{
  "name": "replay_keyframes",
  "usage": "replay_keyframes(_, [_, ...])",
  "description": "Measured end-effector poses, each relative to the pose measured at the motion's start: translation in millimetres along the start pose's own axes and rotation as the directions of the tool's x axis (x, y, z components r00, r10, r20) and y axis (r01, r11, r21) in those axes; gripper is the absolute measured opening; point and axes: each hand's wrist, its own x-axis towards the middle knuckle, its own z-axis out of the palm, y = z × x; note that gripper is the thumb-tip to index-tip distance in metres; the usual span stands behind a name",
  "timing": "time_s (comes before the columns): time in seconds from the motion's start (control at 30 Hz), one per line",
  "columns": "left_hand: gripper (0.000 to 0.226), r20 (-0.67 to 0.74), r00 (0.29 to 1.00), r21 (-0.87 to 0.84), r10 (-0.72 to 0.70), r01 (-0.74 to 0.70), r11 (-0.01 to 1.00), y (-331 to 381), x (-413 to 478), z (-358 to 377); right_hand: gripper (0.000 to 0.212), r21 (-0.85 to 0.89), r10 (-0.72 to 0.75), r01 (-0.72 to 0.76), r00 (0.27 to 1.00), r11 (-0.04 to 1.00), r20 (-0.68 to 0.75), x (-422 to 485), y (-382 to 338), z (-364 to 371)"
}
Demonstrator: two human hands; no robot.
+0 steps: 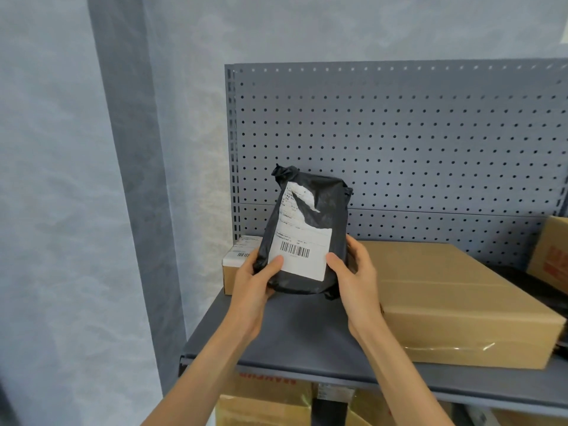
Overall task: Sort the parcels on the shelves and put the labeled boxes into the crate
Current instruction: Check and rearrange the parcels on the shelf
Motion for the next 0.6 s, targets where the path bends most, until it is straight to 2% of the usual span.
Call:
replay_keyframes(0.17, [0.039,-0.077,0.997,0.322,0.006,0.019,0.946,-11,5,-4,0.043,-0.197,0.082,-0.087,0.996,0.977,-0.029,-2,12,4])
replay_keyframes(0.3, [0.047,-0.083,0.996,0.402,-0.038,0.068,0.913,-27,7,-9,0.044,-0.351,0.192,-0.186,0.981,0.918,-0.017,0,26,3])
replay_keyframes(0.43, [0.022,-0.080,0.994,0.506,-0.070,0.101,0.857,-40,9,-15,0.040,-0.416,0.294,-0.266,0.956,0.869,0.003,3,40,2])
replay_keyframes(0.5, [0.011,-0.091,0.994,0.610,-0.057,0.101,0.786,-41,13,-15,0.039,-0.444,0.324,-0.293,0.946,0.847,-0.007,4,44,3])
replay_keyframes(0.6, [0.008,-0.084,0.996,0.805,-0.032,0.087,0.586,-34,17,-14,0.060,-0.468,0.307,-0.277,0.952,0.839,-0.012,4,43,8])
